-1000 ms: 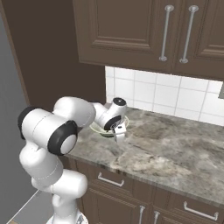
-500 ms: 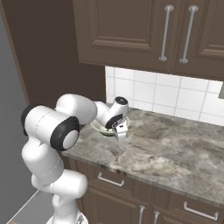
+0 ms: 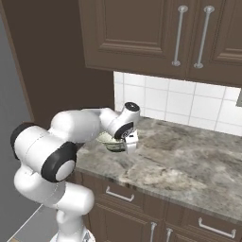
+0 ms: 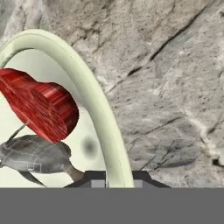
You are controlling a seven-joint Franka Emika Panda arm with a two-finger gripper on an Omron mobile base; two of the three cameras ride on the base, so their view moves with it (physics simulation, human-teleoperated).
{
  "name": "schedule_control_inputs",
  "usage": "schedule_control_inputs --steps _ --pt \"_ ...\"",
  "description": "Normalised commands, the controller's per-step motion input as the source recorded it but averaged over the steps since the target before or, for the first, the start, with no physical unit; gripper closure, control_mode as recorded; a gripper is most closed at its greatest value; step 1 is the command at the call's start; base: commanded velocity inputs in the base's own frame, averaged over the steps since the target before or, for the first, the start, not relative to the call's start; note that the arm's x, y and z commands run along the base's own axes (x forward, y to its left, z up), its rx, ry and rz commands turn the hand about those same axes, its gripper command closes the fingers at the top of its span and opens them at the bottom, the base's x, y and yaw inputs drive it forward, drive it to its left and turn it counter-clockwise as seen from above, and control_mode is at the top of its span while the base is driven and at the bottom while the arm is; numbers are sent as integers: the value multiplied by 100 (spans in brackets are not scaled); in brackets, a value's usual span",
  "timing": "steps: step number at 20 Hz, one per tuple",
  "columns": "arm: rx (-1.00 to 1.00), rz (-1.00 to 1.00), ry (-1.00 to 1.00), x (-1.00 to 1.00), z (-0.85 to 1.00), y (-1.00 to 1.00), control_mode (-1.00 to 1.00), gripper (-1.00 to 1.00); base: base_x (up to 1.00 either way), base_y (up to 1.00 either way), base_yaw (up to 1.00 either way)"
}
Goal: Place the bowl with the carrot and onion on the second highest shelf of the fridge. Place the bowl with the fish and steak on the top shelf of the fridge.
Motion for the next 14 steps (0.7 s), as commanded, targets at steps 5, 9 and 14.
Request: schedule_control_inputs --steps 5,9,14 --pt "0 -15 -7 -93 75 0 -100 100 0 0 0" --pt "0 -13 -22 -100 86 0 -100 100 0 0 0" --pt "2 -12 -32 -100 83 -2 -100 100 0 0 0"
